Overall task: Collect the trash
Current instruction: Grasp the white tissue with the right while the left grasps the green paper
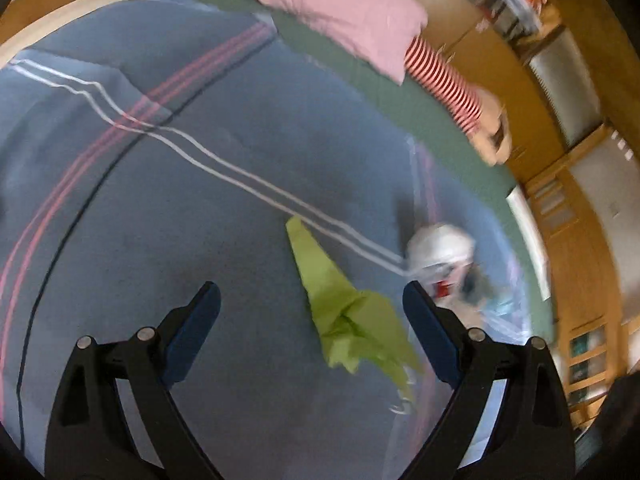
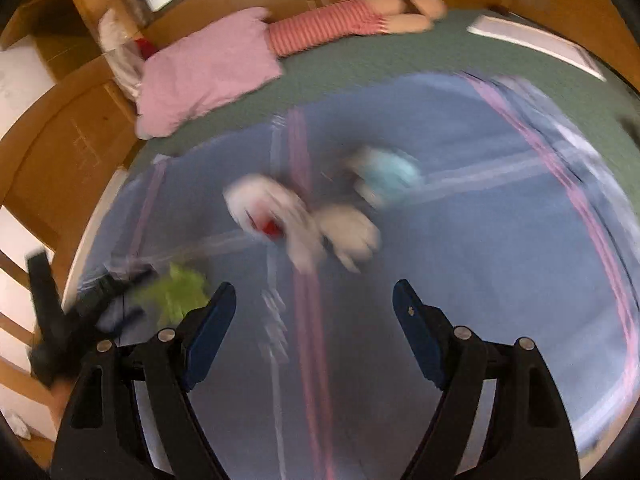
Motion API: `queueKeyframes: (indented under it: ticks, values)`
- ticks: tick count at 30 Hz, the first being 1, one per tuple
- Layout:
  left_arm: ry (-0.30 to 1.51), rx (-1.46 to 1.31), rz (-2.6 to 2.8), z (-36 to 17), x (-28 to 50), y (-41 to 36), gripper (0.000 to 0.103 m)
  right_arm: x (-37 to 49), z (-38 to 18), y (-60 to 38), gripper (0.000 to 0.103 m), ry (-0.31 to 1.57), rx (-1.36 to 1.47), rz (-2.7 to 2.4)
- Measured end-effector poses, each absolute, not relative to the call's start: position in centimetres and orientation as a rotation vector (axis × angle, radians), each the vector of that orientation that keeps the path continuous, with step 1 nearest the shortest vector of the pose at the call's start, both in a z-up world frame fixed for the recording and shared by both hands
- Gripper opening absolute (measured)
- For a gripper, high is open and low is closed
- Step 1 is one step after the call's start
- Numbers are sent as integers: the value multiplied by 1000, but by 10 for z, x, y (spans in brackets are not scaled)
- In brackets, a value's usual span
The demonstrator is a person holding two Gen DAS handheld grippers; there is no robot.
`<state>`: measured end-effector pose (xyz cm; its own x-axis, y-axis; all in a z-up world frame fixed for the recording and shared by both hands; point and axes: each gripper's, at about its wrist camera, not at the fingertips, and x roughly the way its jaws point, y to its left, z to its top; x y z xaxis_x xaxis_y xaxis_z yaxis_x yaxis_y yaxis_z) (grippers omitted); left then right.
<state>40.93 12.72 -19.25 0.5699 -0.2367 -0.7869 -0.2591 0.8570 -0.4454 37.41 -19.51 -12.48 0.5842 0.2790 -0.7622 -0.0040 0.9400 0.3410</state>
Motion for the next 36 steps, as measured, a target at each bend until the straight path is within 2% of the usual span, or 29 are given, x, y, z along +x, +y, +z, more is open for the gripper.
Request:
queueKeyframes:
  ticks: [4,7,8,10,11,12,13,15,16,23,29,30,31,32,33,34,36]
  values:
    - [1063,-452,60,-214,416,108,89,448,-146,-174,79,981,363,202]
    - [1056,-385,70,-215,413,100,88,486,-171,-146,79,1059,328,208]
    - [1052,-364,74,-215,412,99,84,492,-179,-139,79,1083,318,204]
    - [1048,-344,91,-216,410,100,71,496,-189,-128,78,1093,276,168]
    - [1044,-333,102,-216,409,102,63,495,-191,-125,60,1084,249,156]
    - [1037,-308,113,-216,408,101,50,493,-192,-124,37,1085,238,161]
    - [1034,-284,121,-217,407,100,41,489,-192,-125,33,1087,240,172]
    - [1021,-283,102,-216,404,100,8,475,-184,-134,27,1067,251,175]
    - [1019,-305,91,-216,404,102,4,465,-176,-139,27,1045,242,174]
    - [915,-506,-14,-196,381,117,1,372,-120,-186,27,922,256,216]
    - [738,-384,-89,-144,333,105,1,286,-95,-215,27,858,242,200]
    - [731,-354,-87,-142,330,102,2,276,-95,-218,27,865,246,190]
    - [741,-347,-92,-144,330,101,8,271,-95,-220,27,872,254,190]
    - [759,-355,-107,-147,333,99,41,266,-95,-221,27,878,266,193]
    - [790,-372,-114,-154,342,96,88,260,-96,-224,27,884,281,196]
    - [803,-388,-116,-161,354,97,95,254,-99,-224,27,891,296,200]
    - [819,-372,-127,-170,369,85,94,243,-104,-224,27,902,303,197]
